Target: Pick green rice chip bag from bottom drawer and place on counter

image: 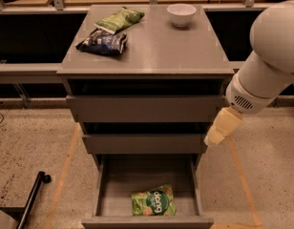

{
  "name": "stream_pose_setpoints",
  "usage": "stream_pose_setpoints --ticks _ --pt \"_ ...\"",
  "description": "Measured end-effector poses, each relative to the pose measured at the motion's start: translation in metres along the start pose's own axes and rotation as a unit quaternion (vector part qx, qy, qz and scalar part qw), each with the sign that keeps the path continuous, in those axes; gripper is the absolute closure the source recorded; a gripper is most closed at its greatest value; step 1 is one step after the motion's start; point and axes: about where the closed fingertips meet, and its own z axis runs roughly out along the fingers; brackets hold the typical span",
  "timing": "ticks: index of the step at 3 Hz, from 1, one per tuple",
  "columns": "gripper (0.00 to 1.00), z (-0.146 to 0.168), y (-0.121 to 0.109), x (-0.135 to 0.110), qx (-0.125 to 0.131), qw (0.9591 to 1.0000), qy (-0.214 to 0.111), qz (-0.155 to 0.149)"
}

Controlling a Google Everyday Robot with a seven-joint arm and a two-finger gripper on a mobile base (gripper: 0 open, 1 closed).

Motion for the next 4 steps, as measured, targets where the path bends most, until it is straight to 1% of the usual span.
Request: stream_pose_setpoints --ticks 1,2,3,4 --pt "0.00 0.042 0.026 -0.001 -0.041 0.9990 0.001 0.017" --pt "0.00 0.086 0.052 -0.008 -0.073 0.9969 0.006 0.029" --pt "0.00 0.129 0.075 -0.012 -0.105 0.9934 0.002 0.046" --pt "0.00 0.170 0.094 -0.017 -0.141 0.9872 -0.007 0.075"
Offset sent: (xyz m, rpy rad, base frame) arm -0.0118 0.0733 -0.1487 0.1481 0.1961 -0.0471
